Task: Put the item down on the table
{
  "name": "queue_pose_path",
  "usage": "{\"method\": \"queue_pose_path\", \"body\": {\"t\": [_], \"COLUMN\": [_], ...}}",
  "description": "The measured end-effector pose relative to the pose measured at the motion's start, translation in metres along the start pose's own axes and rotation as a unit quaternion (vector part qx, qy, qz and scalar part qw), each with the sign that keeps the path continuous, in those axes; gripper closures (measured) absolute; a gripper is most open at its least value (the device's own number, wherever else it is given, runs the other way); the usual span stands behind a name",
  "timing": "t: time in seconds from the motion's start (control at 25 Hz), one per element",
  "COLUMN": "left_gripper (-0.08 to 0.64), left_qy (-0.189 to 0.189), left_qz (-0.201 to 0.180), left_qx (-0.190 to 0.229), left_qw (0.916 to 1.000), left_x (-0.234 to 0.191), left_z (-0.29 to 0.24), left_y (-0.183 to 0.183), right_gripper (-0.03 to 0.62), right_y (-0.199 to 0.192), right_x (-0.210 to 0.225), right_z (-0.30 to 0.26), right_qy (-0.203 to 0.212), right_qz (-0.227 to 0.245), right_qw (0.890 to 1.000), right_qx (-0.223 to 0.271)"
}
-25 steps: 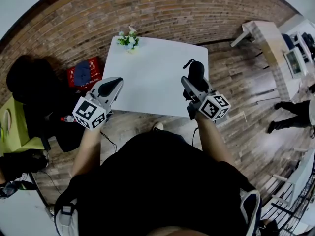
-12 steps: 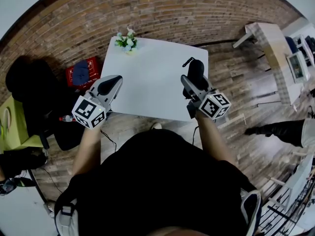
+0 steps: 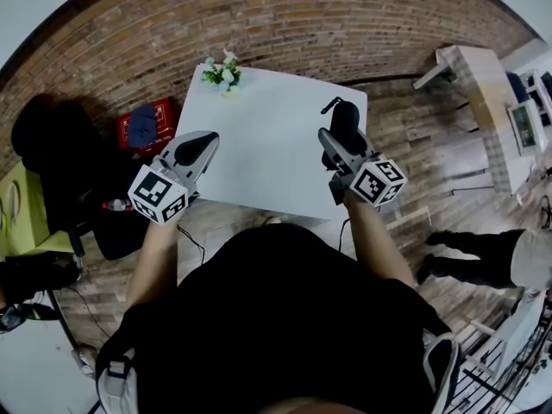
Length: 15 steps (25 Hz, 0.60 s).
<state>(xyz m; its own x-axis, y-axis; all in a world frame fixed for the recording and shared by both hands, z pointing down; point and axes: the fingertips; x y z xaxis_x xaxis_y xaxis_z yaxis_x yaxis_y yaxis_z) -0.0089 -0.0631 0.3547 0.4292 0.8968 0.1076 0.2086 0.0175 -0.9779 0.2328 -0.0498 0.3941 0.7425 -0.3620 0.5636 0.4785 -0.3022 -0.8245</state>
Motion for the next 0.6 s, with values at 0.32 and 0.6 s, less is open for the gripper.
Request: {"method": "queue_pose_path", "body": {"t": [0.32,0.6], "left_gripper": [0.549,0.549], "left_qy": [0.005,0.015], "left_qz": [-0.003,-0.011], "left_qx": [-0.003,0.005], "left_qw": [1.0,0.9998], "left_x": [0.0,0.005], "left_z": [-0.012,-0.016], "left_y": [0.0,0.008], "right_gripper": [0.242,0.244], "right_y": [0.003,0.003], "right_x": [0.013,0.02], "right_z": [-0.003,-0.002], "right_qy": [0.008,0.015], "right_qz": [-0.004,-0.007], "right_qw": [1.0,1.0], "right_qx": [-0.008,-0.008]}}
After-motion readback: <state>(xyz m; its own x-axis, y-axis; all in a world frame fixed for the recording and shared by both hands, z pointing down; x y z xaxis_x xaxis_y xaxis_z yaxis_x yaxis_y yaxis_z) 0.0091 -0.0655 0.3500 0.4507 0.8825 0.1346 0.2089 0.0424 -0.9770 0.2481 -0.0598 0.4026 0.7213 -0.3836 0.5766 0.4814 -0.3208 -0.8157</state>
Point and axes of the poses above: the fingertips, and each gripper's own axes: z backward along the fingers, x to its right, y out of its top, and after that the axes turned 6 degrees about -z, right-handed
